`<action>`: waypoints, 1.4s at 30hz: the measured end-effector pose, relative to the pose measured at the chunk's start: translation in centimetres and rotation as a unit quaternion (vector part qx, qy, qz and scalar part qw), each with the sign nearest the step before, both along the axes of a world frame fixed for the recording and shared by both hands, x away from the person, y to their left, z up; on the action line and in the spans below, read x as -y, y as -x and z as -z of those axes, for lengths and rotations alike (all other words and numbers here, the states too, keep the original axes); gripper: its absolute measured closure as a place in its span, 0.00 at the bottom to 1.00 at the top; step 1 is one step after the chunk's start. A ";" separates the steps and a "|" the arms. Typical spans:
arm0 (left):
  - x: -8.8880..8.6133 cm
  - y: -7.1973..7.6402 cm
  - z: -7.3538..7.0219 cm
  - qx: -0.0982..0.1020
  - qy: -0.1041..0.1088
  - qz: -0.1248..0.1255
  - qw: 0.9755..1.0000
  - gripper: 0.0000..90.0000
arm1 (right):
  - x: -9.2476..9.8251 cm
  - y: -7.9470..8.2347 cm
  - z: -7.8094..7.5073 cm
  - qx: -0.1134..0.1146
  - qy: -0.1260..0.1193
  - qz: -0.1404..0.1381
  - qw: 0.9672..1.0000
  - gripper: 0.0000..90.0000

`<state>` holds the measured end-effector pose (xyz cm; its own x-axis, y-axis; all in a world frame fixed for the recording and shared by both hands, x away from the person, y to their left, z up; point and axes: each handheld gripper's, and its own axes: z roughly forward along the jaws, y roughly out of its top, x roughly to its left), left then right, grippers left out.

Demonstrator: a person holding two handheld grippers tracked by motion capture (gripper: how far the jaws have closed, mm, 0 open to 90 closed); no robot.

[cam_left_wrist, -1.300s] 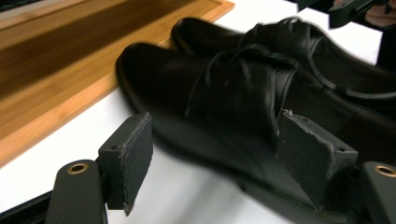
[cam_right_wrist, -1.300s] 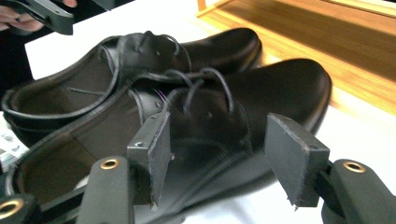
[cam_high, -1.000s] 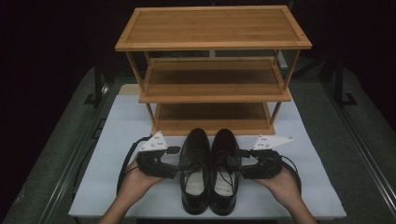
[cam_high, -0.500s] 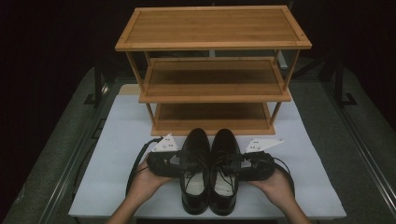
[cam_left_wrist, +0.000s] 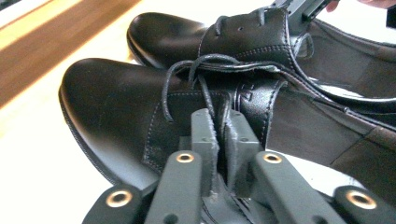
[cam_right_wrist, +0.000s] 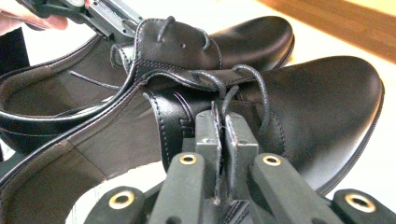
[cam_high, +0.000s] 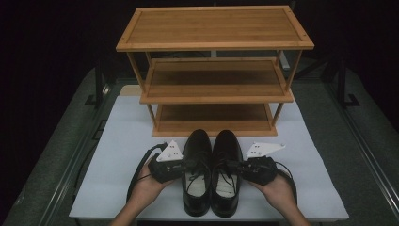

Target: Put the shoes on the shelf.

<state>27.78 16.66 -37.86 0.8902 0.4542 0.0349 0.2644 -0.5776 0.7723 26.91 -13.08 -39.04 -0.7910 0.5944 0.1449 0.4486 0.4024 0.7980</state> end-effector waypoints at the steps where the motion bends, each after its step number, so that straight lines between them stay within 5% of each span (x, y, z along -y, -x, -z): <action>1: 0.0 0.0 0.0 0.000 0.000 0.000 1.000 0.96 | 0.0 0.0 0.0 0.001 -0.002 0.001 1.000 0.96; 26: -2.2 -0.9 -2.4 0.032 0.030 -0.067 0.997 0.97 | 2.6 -1.3 -2.1 0.025 -0.026 0.049 0.998 0.96; 42: -1.3 -6.9 -3.3 0.052 0.044 -0.113 0.991 0.97 | 2.3 -7.4 -3.4 0.047 -0.020 0.079 0.996 0.96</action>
